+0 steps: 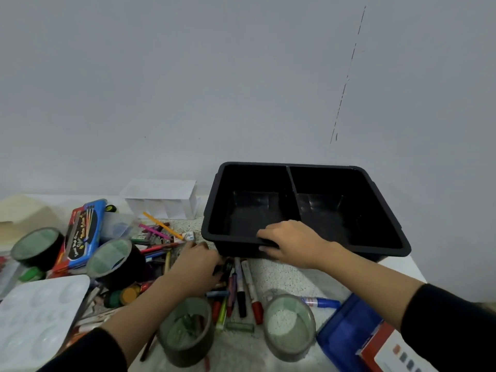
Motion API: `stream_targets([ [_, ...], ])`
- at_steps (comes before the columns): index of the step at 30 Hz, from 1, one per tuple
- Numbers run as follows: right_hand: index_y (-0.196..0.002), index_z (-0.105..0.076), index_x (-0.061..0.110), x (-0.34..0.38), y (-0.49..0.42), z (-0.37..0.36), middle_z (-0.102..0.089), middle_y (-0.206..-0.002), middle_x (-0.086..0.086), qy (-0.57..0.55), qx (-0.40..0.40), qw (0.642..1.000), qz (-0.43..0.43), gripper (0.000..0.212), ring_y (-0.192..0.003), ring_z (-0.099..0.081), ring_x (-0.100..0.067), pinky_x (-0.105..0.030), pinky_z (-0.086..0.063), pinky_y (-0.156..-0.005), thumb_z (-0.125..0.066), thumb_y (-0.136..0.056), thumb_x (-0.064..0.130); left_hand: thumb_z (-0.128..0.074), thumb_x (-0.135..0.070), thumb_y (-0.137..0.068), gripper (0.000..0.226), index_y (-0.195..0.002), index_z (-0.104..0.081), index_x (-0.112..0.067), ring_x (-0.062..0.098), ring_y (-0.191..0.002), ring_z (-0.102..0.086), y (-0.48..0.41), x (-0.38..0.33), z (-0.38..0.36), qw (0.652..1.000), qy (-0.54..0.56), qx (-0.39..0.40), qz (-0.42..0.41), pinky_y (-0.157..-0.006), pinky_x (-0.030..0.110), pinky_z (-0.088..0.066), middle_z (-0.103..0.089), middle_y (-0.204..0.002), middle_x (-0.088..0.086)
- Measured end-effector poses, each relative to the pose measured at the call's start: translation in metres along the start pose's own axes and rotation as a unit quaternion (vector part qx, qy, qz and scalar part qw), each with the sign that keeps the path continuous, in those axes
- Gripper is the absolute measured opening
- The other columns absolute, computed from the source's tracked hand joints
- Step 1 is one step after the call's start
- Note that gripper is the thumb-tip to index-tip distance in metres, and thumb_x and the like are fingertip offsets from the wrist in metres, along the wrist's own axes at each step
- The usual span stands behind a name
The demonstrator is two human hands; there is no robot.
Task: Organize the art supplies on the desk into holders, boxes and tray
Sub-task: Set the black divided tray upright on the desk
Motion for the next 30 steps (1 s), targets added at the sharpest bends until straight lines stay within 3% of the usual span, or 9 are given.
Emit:
stream_targets([
  [4, -0.111, -0.06, 0.027, -0.002, 0.001, 0.004, -0.067, -0.099, 0.01, 0.005, -0.04, 0.999, 0.007, 0.021, -0.087, -0.065, -0.015, -0.031, -0.047, -0.066, -0.051, -0.101, 0.044, -0.054, -0.034, -0.094, 0.019, -0.081, -0.064, -0.024, 0.018, -0.09, -0.053, -0.001, 0.003, -0.004, 0.999, 0.028, -0.021, -0.016, -0.102, 0.042, -0.031, -0.061, -0.08, -0.007],
  [8, -0.111, -0.06, 0.027, -0.004, -0.001, 0.011, -0.067, -0.095, 0.009, 0.016, -0.052, 0.999, 0.0, 0.02, -0.085, -0.064, -0.014, -0.031, -0.045, -0.063, -0.052, -0.101, 0.043, -0.062, -0.032, -0.092, 0.017, -0.102, -0.073, -0.039, 0.013, -0.103, -0.052, 0.006, 0.006, 0.002, 0.993, 0.098, -0.055, -0.042, -0.097, 0.041, -0.026, -0.07, -0.099, -0.017],
  [11, -0.11, -0.061, 0.026, -0.004, -0.002, 0.013, -0.067, -0.093, 0.009, 0.013, -0.054, 0.998, -0.011, 0.02, -0.083, -0.064, -0.014, -0.029, -0.044, -0.062, -0.054, -0.101, 0.042, -0.066, -0.027, -0.092, 0.02, -0.105, -0.07, -0.042, 0.013, -0.109, -0.054, 0.009, 0.007, 0.007, 0.987, 0.133, -0.031, -0.083, -0.104, 0.044, -0.029, -0.069, -0.106, -0.02],
  [13, -0.108, -0.061, 0.025, -0.003, -0.002, 0.012, -0.066, -0.091, 0.009, 0.006, -0.055, 0.998, -0.018, 0.019, -0.082, -0.063, -0.015, -0.028, -0.041, -0.062, -0.055, -0.1, 0.041, -0.061, -0.031, -0.096, 0.023, -0.116, -0.067, -0.038, 0.014, -0.111, -0.058, 0.008, 0.002, 0.006, 0.984, 0.142, -0.024, -0.108, -0.106, 0.043, -0.038, -0.068, -0.114, -0.014],
  [17, -0.112, -0.061, 0.024, 0.001, -0.001, 0.008, -0.065, -0.095, 0.009, -0.006, -0.056, 0.998, -0.024, 0.02, -0.086, -0.063, -0.014, -0.027, -0.036, -0.066, -0.055, -0.101, 0.039, -0.048, -0.048, -0.101, 0.042, -0.132, -0.056, -0.021, 0.023, -0.111, -0.061, 0.006, -0.019, -0.003, 0.981, 0.135, 0.024, -0.134, -0.093, 0.041, -0.052, -0.063, -0.124, 0.002],
  [23, -0.117, -0.061, 0.026, 0.001, -0.001, 0.006, -0.065, -0.099, 0.01, -0.015, -0.052, 0.998, -0.022, 0.023, -0.09, -0.063, -0.015, -0.028, -0.042, -0.069, -0.055, -0.101, 0.04, -0.048, -0.047, -0.101, 0.035, -0.095, -0.061, -0.015, 0.02, -0.086, -0.055, -0.001, -0.04, -0.006, 0.981, 0.085, 0.015, -0.173, -0.076, 0.04, -0.052, -0.057, -0.096, 0.001],
  [26, -0.115, -0.061, 0.026, 0.001, -0.001, 0.005, -0.065, -0.099, 0.009, -0.015, -0.049, 0.999, -0.015, 0.022, -0.089, -0.063, -0.016, -0.031, -0.048, -0.072, -0.054, -0.101, 0.041, -0.046, -0.043, -0.103, 0.033, -0.121, -0.061, -0.02, 0.021, -0.096, -0.059, -0.001, -0.041, -0.005, 0.977, 0.113, 0.004, -0.18, -0.083, 0.043, -0.053, -0.061, -0.111, 0.002],
  [28, -0.115, -0.061, 0.025, 0.001, 0.0, 0.007, -0.066, -0.099, 0.009, -0.013, -0.049, 0.999, -0.011, 0.022, -0.089, -0.063, -0.015, -0.031, -0.049, -0.073, -0.054, -0.101, 0.041, -0.042, -0.04, -0.105, 0.044, -0.145, -0.045, -0.024, 0.022, -0.114, -0.054, 0.0, -0.045, -0.005, 0.974, 0.111, -0.012, -0.195, -0.094, 0.042, -0.05, -0.054, -0.134, 0.001],
  [30, -0.115, -0.062, 0.026, -0.001, 0.0, 0.01, -0.066, -0.1, 0.01, -0.015, -0.052, 0.998, -0.01, 0.022, -0.089, -0.063, -0.014, -0.03, -0.048, -0.072, -0.054, -0.101, 0.042, -0.036, -0.041, -0.106, 0.049, -0.152, -0.037, -0.023, 0.023, -0.126, -0.046, -0.001, -0.054, -0.007, 0.97, 0.082, -0.039, -0.226, -0.102, 0.041, -0.045, -0.045, -0.147, 0.0],
])
Point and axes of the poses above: each hand's wrist, its own y-axis away from the middle knuckle, its own z-axis out of the back of the hand, x = y × z, the point moved 3 cm from there along -y, towards the middle knuckle
